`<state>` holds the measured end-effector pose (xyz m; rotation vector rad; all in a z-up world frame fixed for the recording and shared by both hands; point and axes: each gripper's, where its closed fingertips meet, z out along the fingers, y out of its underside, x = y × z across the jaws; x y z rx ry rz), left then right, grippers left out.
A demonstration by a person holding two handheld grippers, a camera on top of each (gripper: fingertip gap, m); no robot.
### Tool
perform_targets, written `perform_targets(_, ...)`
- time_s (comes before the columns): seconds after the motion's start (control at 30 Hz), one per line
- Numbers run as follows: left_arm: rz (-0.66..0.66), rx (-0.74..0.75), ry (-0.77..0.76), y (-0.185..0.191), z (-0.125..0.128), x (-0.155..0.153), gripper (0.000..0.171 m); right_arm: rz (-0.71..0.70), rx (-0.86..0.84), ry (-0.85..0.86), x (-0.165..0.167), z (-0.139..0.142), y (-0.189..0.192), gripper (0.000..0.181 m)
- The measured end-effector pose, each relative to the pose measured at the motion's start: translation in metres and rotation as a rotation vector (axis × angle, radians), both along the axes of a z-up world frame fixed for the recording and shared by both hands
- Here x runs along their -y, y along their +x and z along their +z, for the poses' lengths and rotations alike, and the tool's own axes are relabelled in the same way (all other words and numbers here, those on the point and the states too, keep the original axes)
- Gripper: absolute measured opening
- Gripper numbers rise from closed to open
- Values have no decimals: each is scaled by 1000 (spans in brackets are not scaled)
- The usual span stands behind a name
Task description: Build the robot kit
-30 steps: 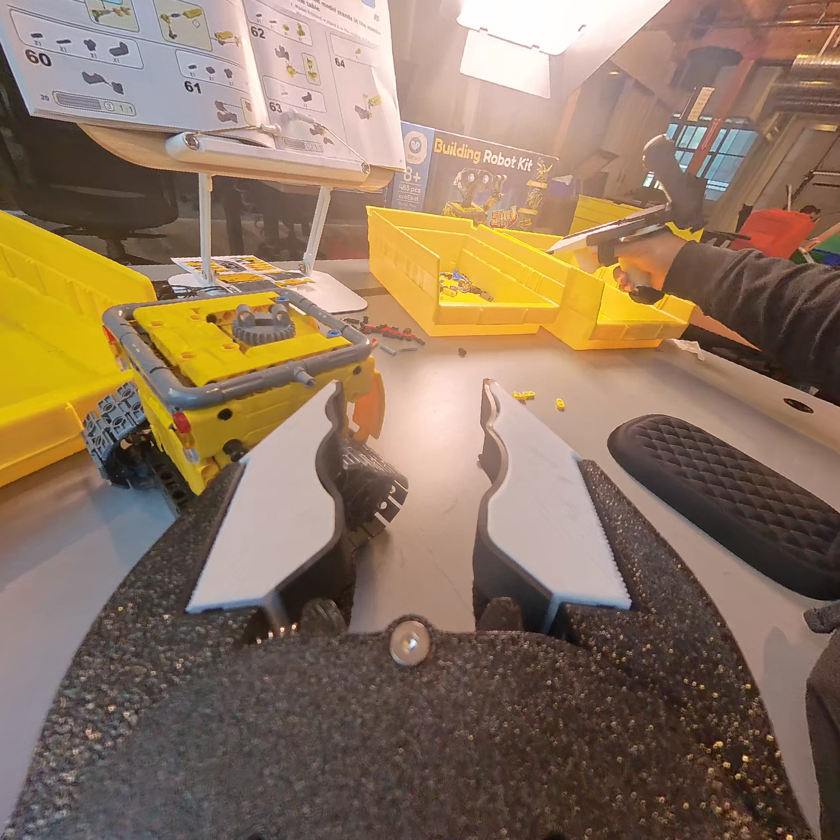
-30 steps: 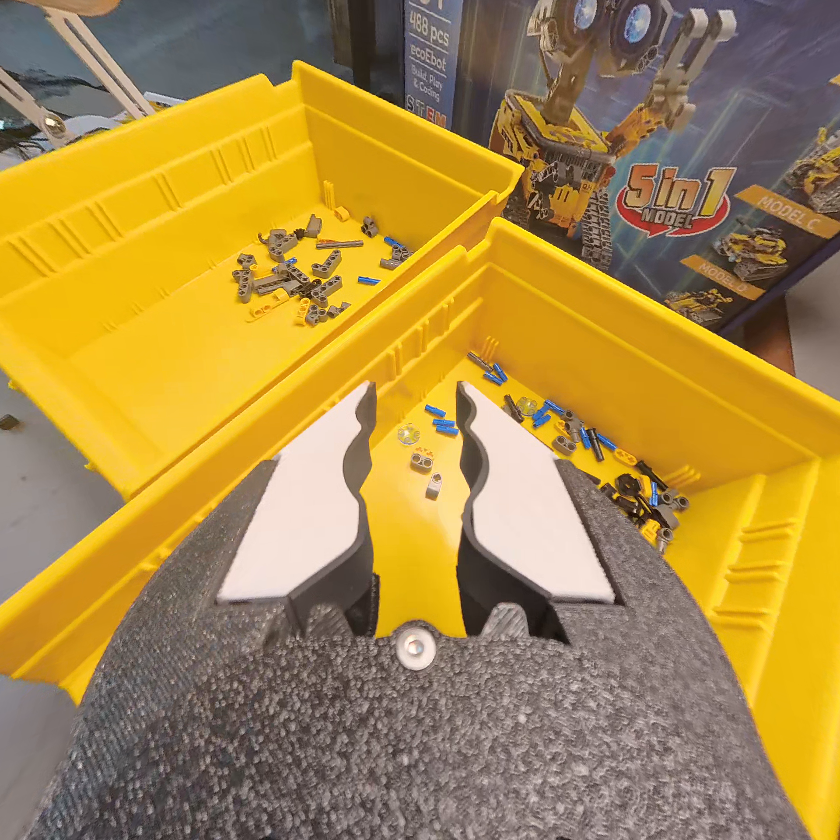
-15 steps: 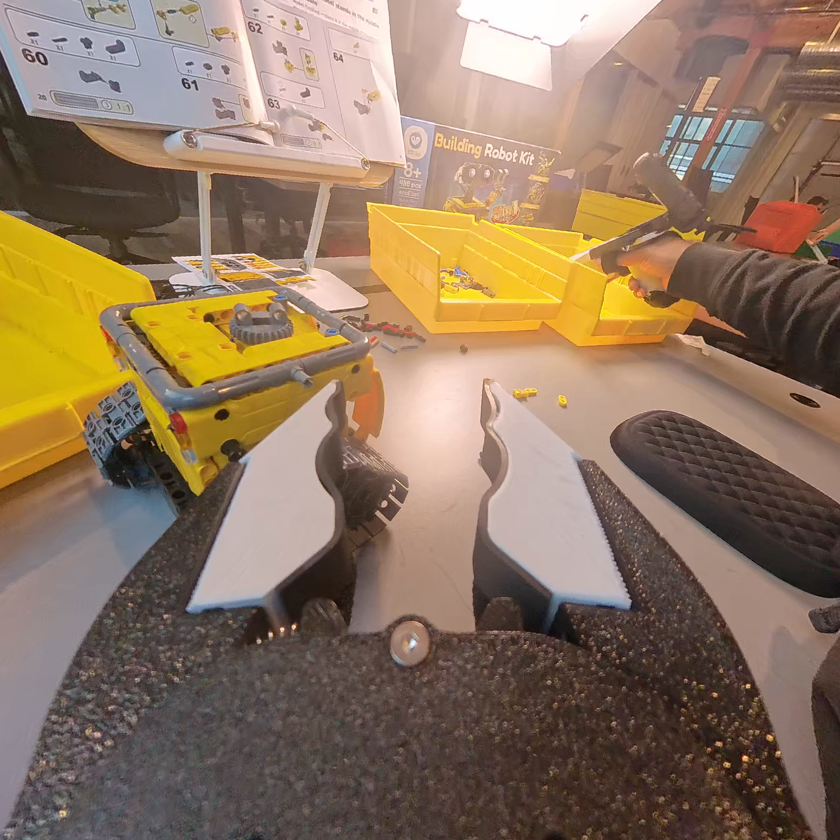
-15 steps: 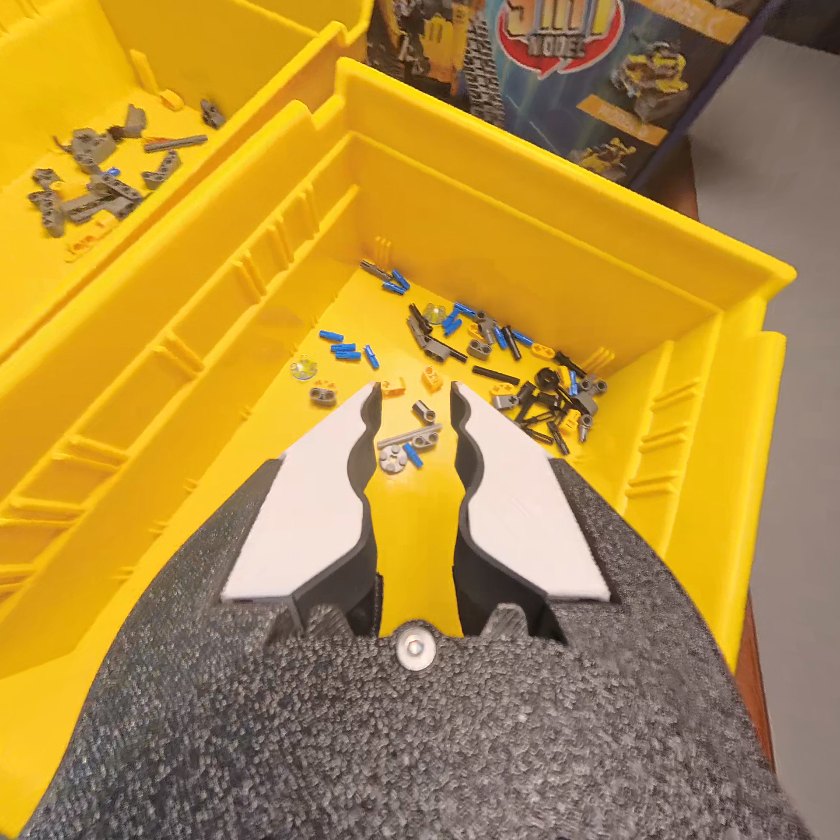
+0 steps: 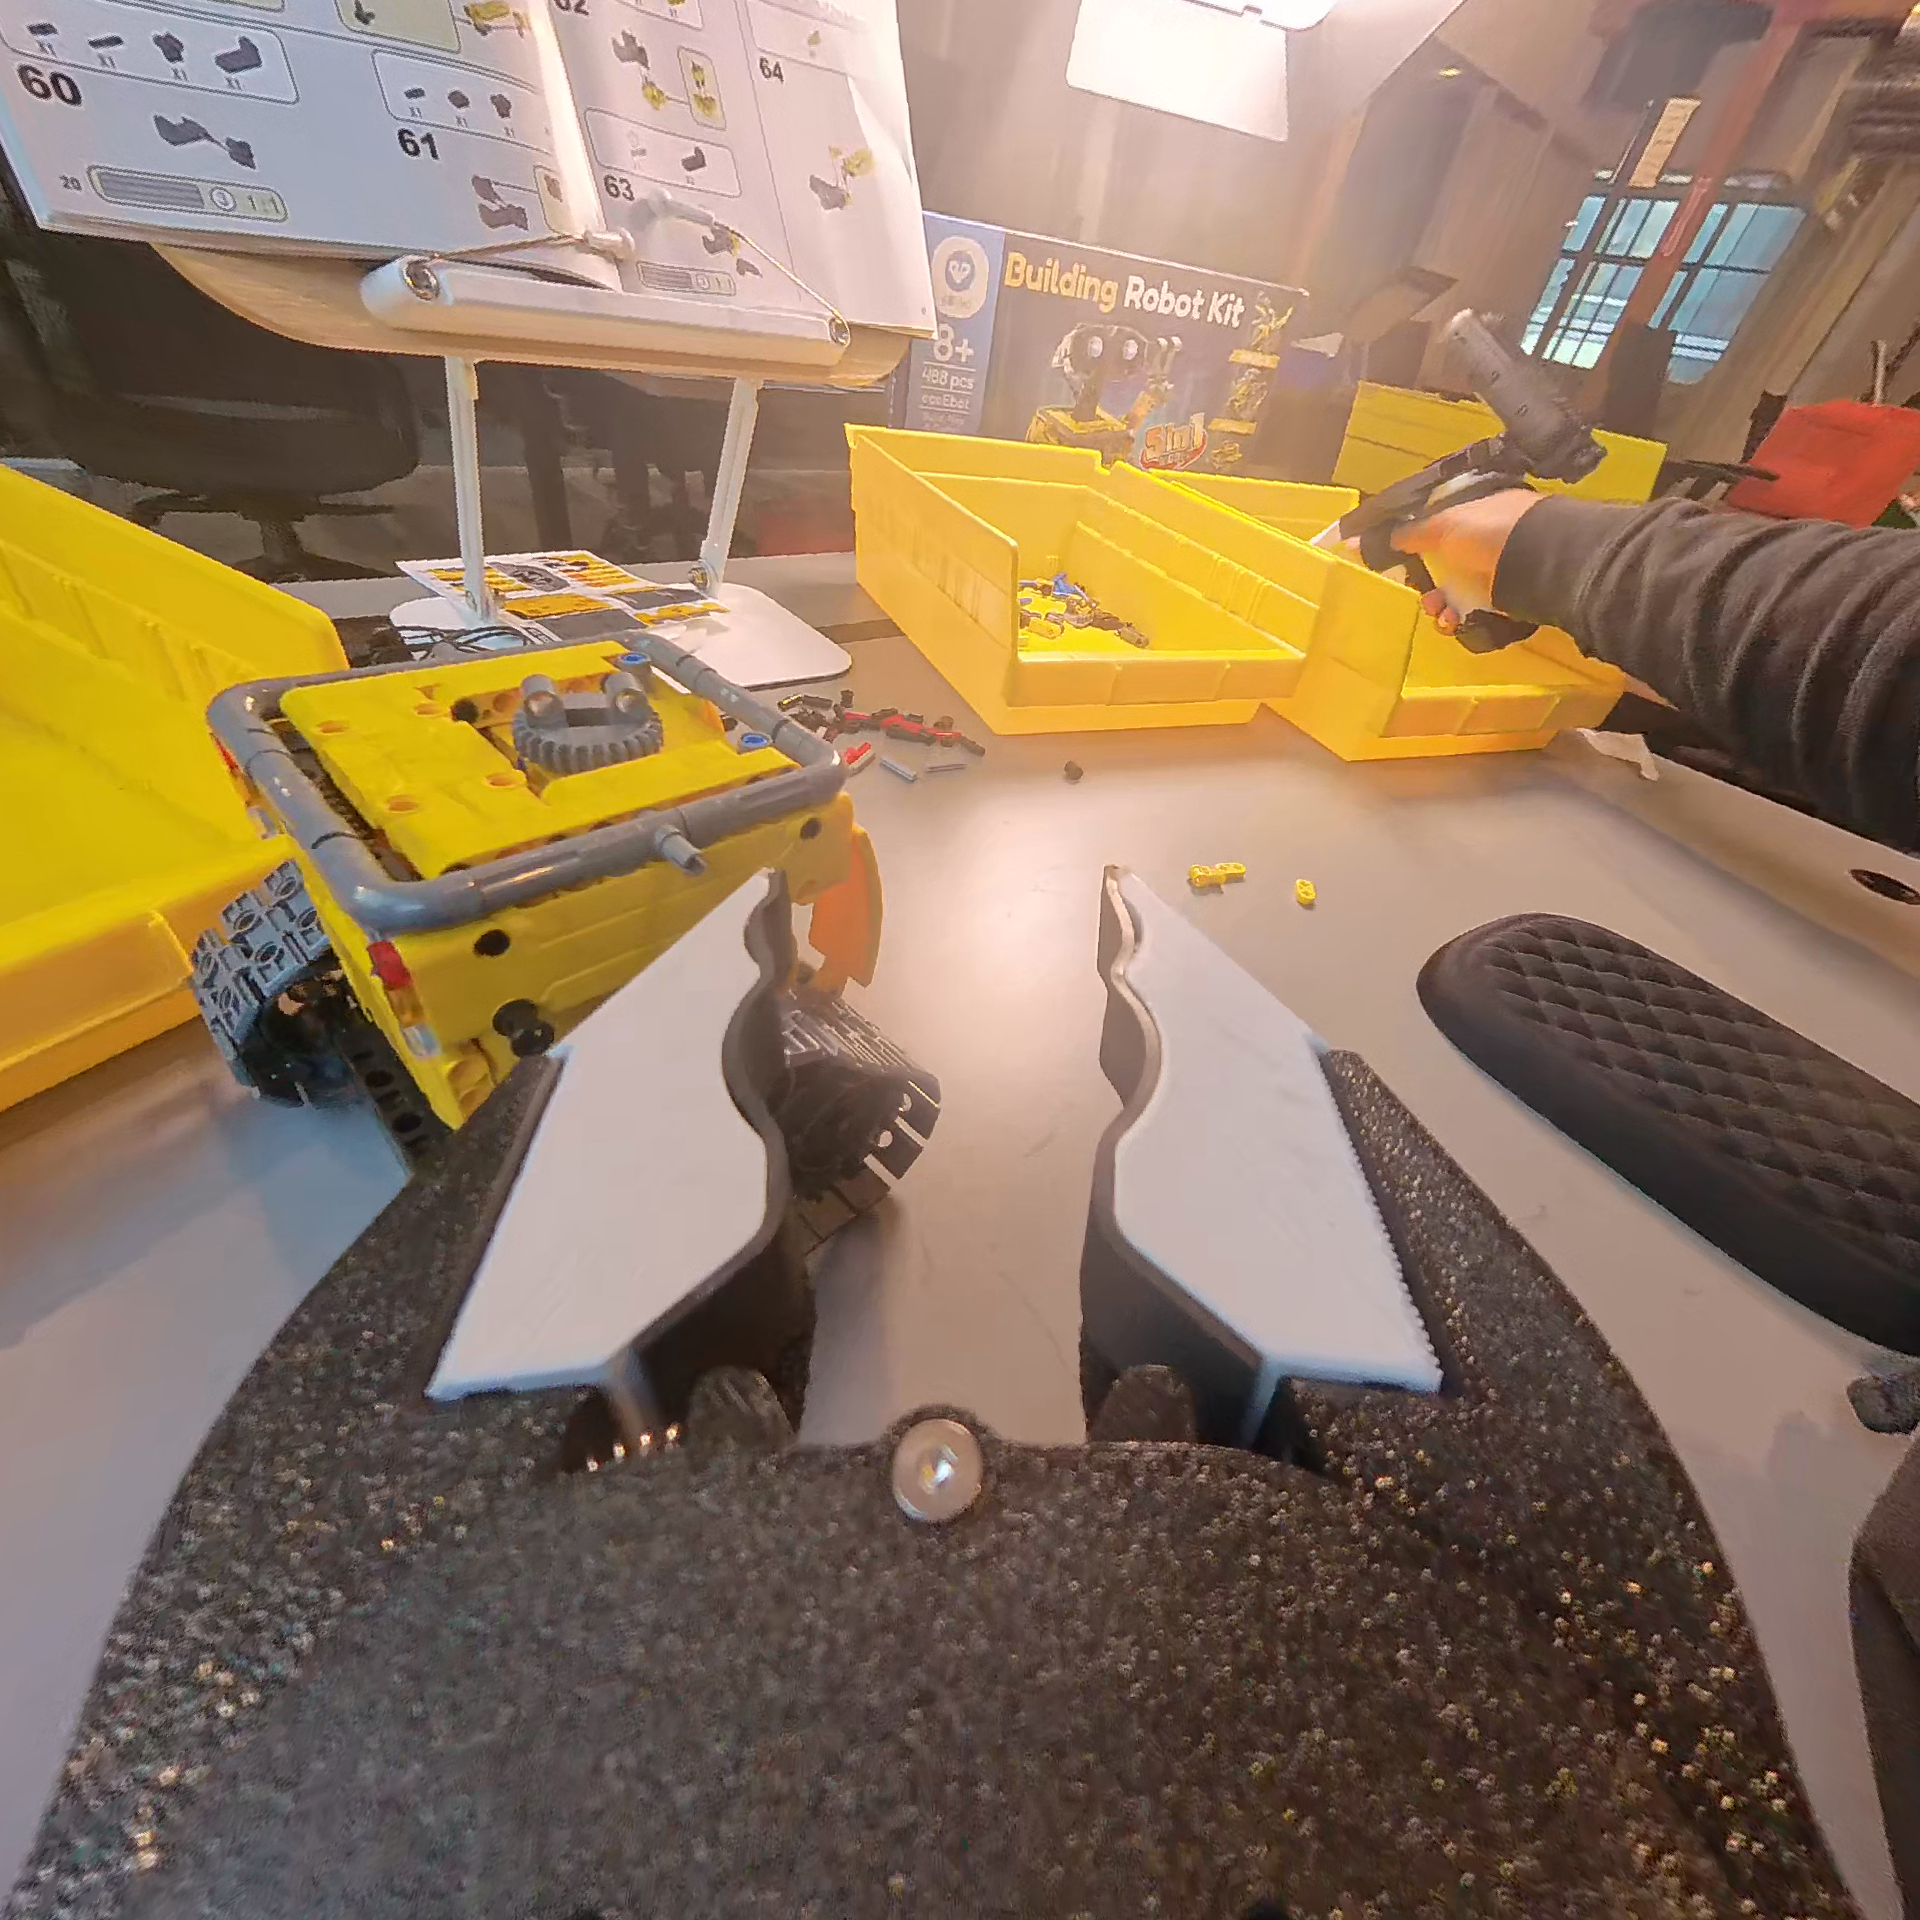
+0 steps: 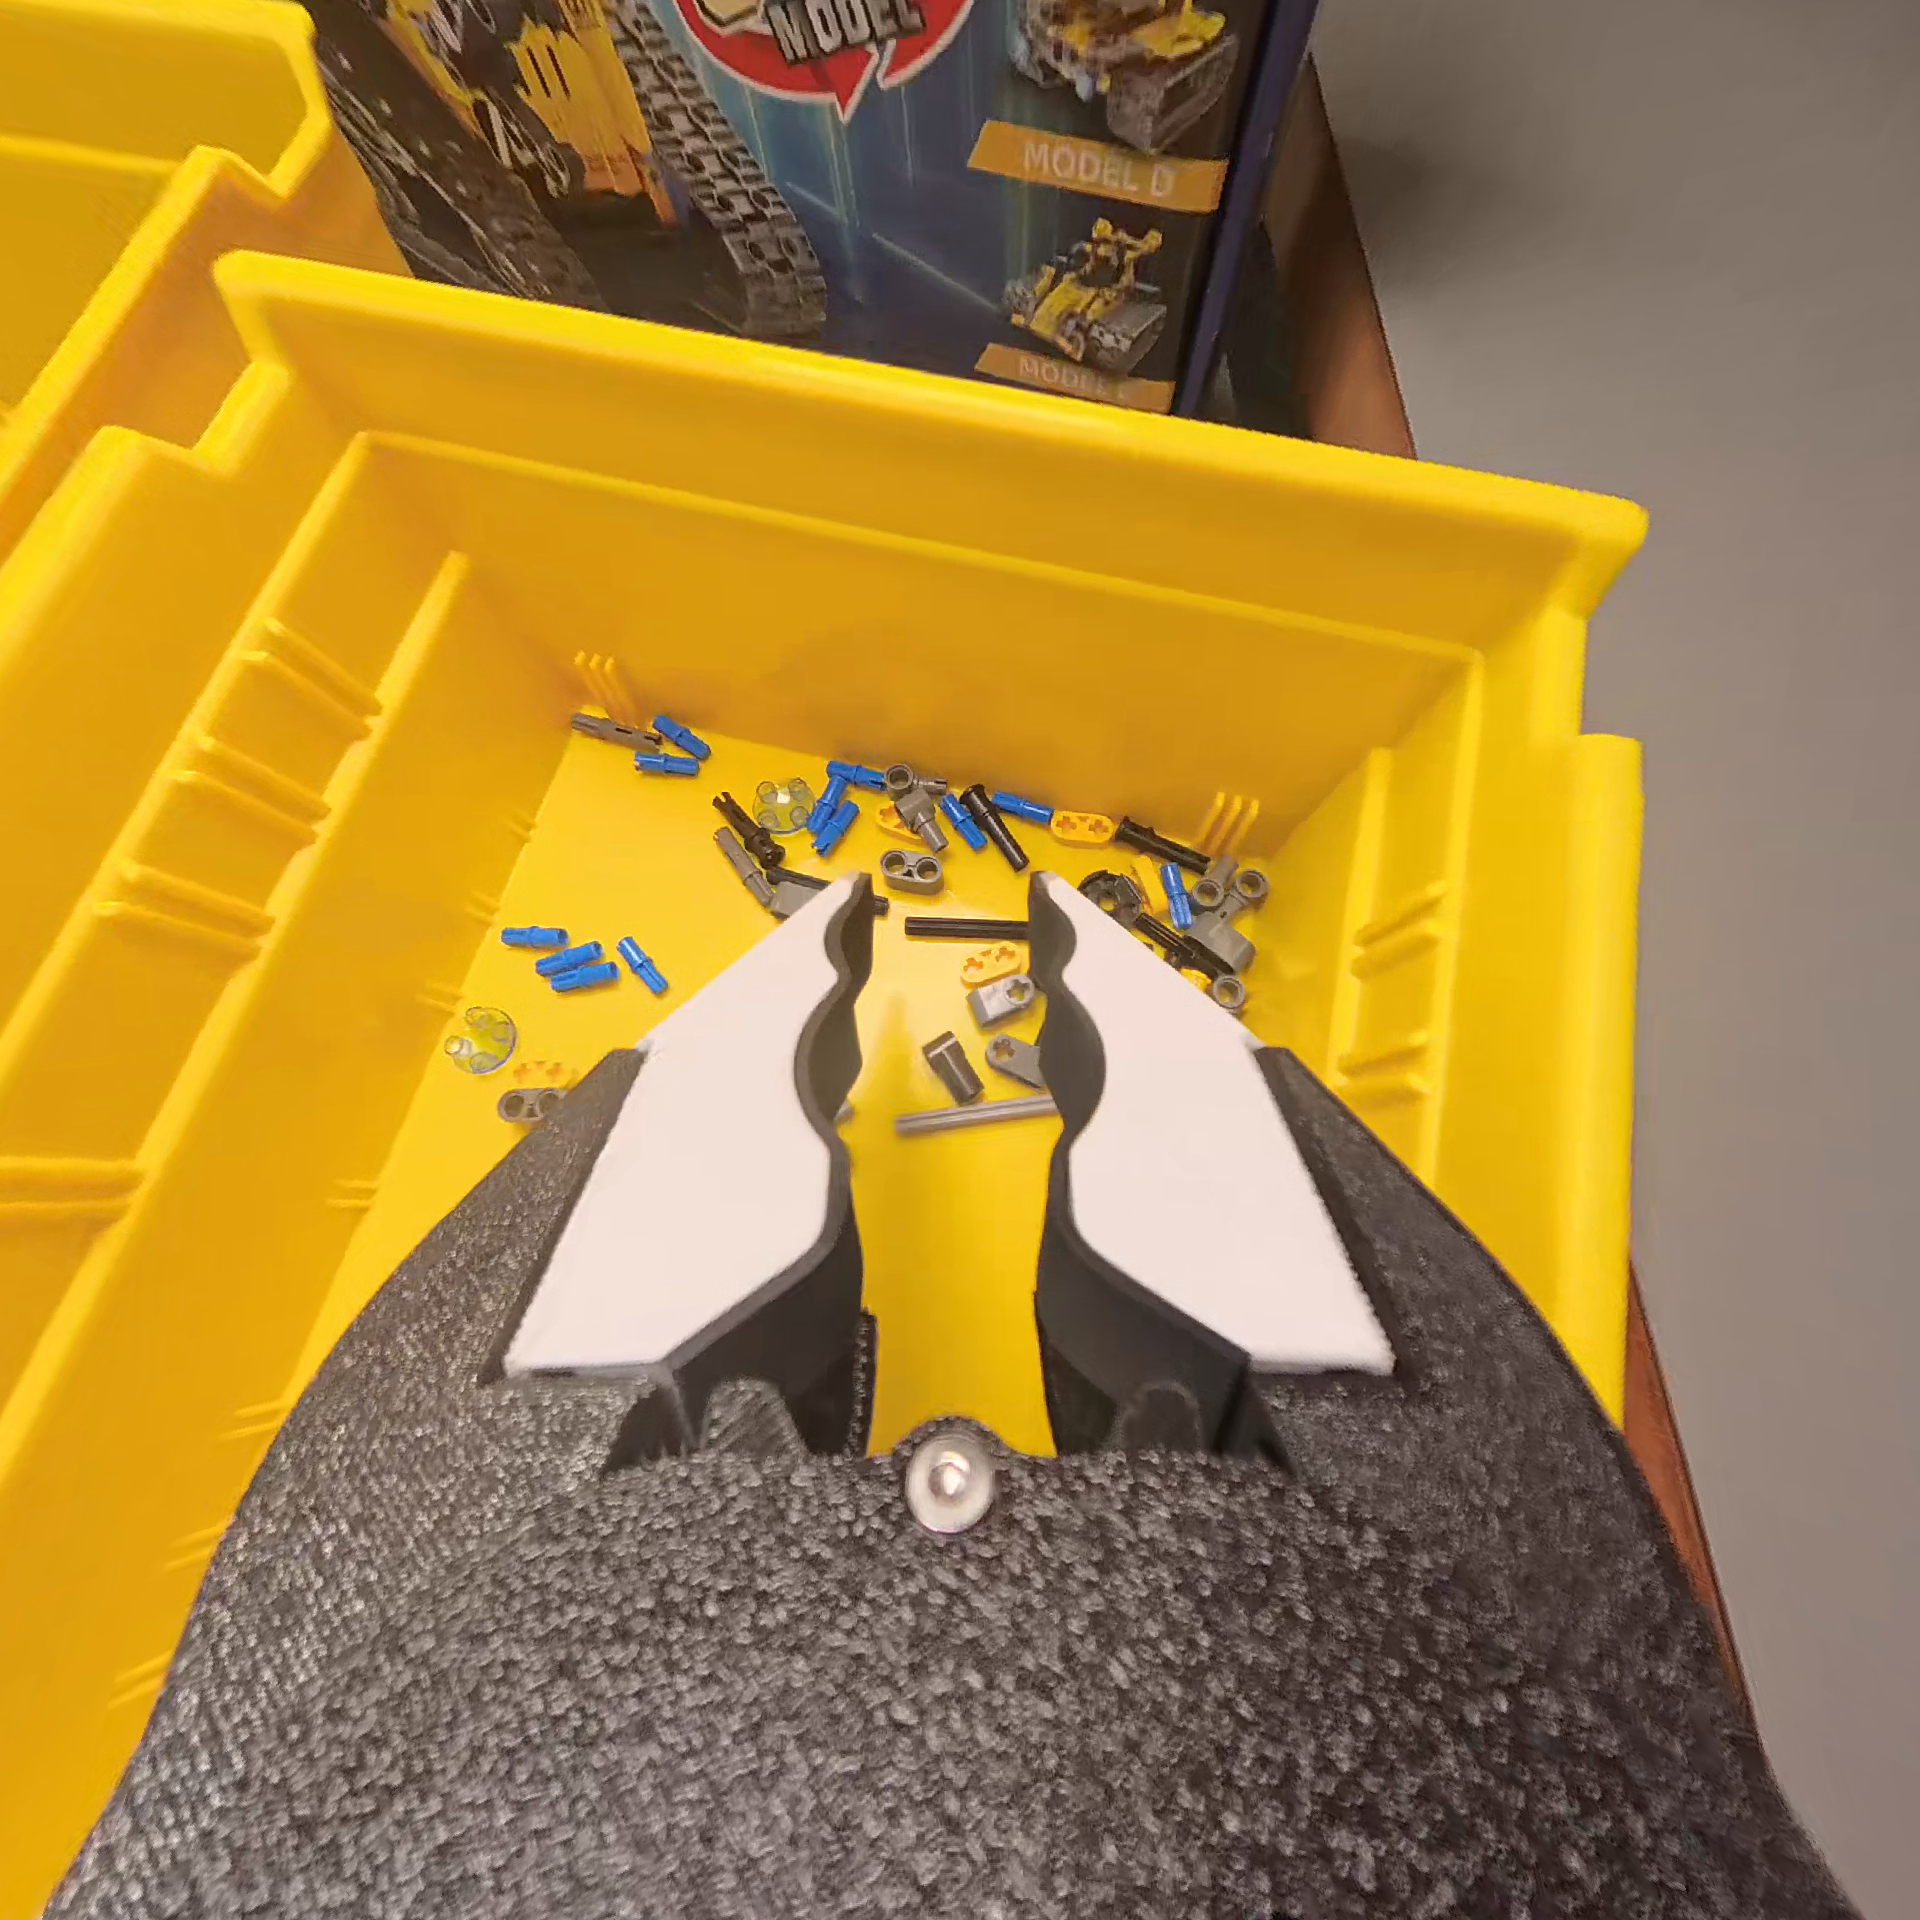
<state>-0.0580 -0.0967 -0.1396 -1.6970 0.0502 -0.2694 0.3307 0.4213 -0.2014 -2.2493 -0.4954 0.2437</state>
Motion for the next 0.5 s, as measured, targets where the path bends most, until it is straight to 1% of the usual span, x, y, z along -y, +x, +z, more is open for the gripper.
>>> perform_targets(0.2, 6, -4, -14, -1, -2, -2, 58, -2, 139, -129, -4, -32, 5, 25)
perform_targets(0.33, 6, 8, -18, -2, -3, -2, 58, -21, 173, -139, -3, -37, 8, 19)
perform_targets(0.43, -3, 17, -21, -1, -3, -3, 58, -8, 162, -150, 2, -36, 7, 15)
perform_targets(0.5, -8, 22, -19, -1, -3, -2, 59, 33, 137, -180, 11, -36, 1, 5)
